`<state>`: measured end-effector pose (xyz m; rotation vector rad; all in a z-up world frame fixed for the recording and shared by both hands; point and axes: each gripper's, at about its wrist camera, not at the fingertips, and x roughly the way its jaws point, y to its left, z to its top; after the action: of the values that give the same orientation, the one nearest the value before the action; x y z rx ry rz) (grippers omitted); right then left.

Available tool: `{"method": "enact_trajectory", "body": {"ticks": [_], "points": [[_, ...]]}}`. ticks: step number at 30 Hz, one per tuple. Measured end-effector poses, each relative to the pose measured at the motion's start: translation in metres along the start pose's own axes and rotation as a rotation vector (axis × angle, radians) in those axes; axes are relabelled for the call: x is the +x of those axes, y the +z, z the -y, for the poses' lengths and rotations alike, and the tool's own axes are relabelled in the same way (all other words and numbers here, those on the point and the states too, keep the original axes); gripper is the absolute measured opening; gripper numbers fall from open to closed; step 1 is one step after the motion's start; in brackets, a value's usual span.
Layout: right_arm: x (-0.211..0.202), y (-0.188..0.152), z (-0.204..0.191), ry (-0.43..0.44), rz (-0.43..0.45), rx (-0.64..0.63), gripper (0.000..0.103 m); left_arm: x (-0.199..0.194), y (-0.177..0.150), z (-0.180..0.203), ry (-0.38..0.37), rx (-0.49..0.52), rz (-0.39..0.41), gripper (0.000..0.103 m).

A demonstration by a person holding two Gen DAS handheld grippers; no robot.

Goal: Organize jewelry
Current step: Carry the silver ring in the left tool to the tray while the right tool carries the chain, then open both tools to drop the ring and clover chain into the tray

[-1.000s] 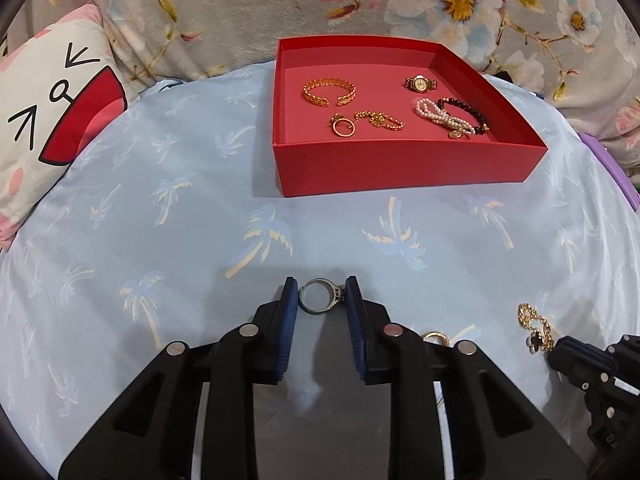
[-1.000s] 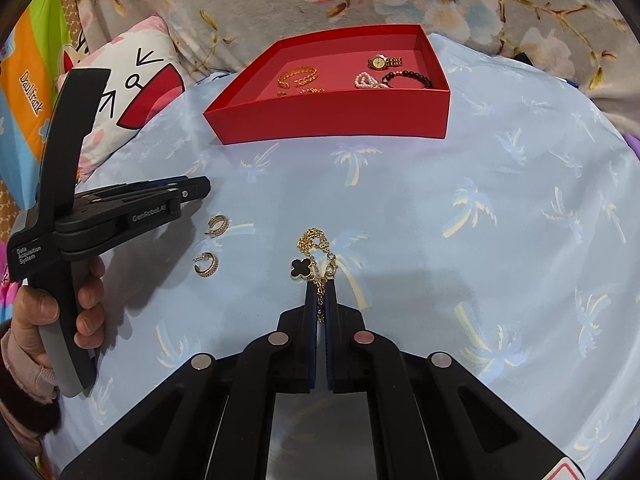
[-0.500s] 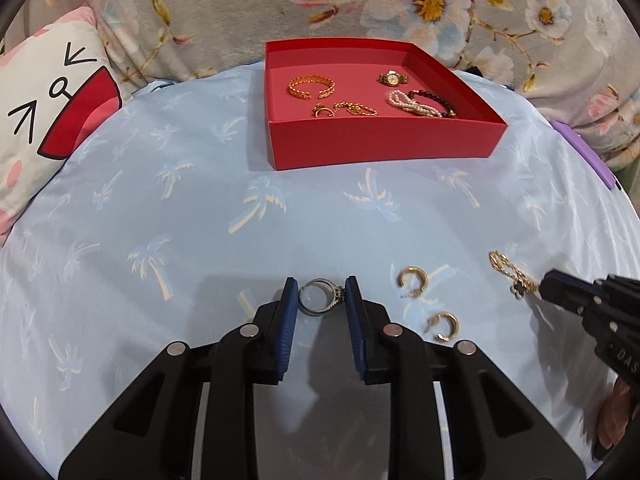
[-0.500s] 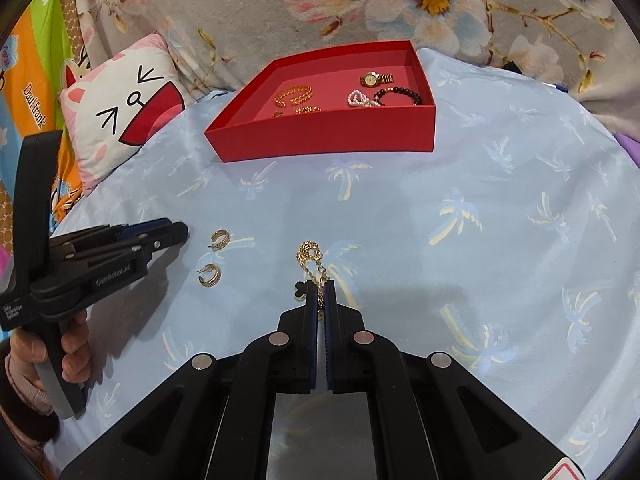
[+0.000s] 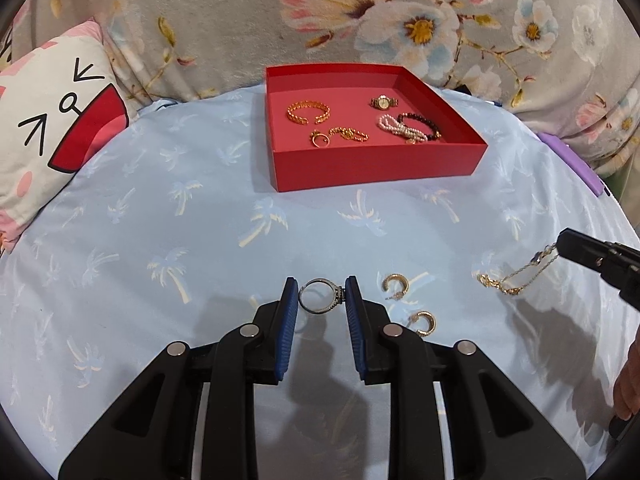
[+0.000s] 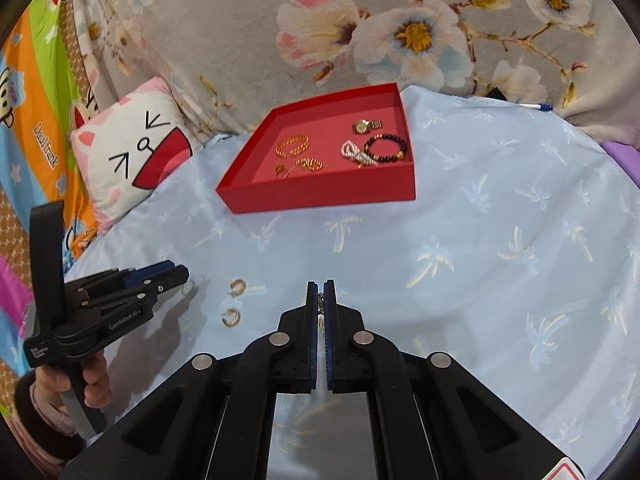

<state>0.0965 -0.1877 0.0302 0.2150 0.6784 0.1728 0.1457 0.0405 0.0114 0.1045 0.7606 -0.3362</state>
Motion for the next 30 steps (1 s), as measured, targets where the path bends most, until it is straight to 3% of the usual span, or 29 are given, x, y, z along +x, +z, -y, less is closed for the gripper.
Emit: {"method": "enact_trajectory", "body": {"ticks": [7,15,22,30], "points": [[-0.016,0.033,0.000,-0.038,0.050,-0.024,0.002,-0.006,0.028,0.000,0.011,0.010,0.020,0.023],[-0.013,0.110,-0.006,-0.037,0.113,-0.054,0.002,0.004,0.095,-0.006,0.003,-0.003,0.047,0.023],[0.046,0.182,-0.015,-0.034,0.084,-0.059,0.002,0.043,0.159,-0.010,0.038,-0.005,0.069,0.023],[0.131,0.231,-0.018,-0.052,0.025,-0.040,0.002,0.113,0.220,-0.011,0.098,0.003,0.023,0.023]]}}
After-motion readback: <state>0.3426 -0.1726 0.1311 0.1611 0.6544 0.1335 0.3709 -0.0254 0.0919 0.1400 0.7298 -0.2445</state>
